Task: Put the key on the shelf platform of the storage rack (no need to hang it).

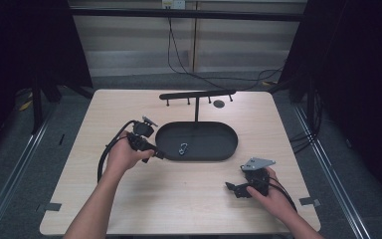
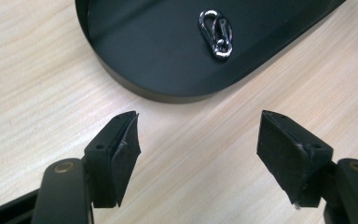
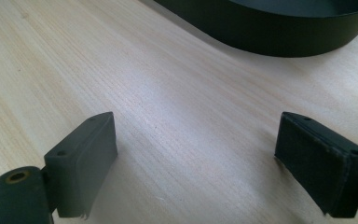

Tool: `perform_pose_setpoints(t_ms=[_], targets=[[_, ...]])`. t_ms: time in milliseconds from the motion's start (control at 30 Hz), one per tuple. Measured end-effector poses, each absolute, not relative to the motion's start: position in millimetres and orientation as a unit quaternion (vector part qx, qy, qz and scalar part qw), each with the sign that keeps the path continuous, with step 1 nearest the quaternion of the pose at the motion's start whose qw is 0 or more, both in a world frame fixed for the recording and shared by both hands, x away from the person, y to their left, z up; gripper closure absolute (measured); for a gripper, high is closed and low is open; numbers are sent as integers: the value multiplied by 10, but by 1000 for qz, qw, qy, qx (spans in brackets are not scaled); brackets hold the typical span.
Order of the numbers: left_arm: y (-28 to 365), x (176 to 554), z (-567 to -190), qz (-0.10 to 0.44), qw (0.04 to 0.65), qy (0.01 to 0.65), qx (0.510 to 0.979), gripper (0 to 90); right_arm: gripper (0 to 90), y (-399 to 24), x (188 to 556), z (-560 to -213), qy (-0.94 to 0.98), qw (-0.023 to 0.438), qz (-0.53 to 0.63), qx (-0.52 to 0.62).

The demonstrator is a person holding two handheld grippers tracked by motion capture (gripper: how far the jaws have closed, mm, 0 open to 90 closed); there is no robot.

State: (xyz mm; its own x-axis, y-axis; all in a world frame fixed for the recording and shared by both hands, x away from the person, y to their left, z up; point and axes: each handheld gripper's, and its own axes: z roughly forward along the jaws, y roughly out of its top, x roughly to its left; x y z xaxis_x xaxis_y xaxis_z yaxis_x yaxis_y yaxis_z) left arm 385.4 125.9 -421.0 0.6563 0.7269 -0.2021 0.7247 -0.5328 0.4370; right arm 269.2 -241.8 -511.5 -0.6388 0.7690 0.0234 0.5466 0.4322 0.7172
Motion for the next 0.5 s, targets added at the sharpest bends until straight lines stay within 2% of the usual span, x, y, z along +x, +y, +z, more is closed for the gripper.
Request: perform_pose_setpoints(t_ms=[500], targets=[[1427, 3789, -4268, 5, 245, 421, 873, 291, 121, -2418, 2692, -5115, 832, 156, 357, 395]])
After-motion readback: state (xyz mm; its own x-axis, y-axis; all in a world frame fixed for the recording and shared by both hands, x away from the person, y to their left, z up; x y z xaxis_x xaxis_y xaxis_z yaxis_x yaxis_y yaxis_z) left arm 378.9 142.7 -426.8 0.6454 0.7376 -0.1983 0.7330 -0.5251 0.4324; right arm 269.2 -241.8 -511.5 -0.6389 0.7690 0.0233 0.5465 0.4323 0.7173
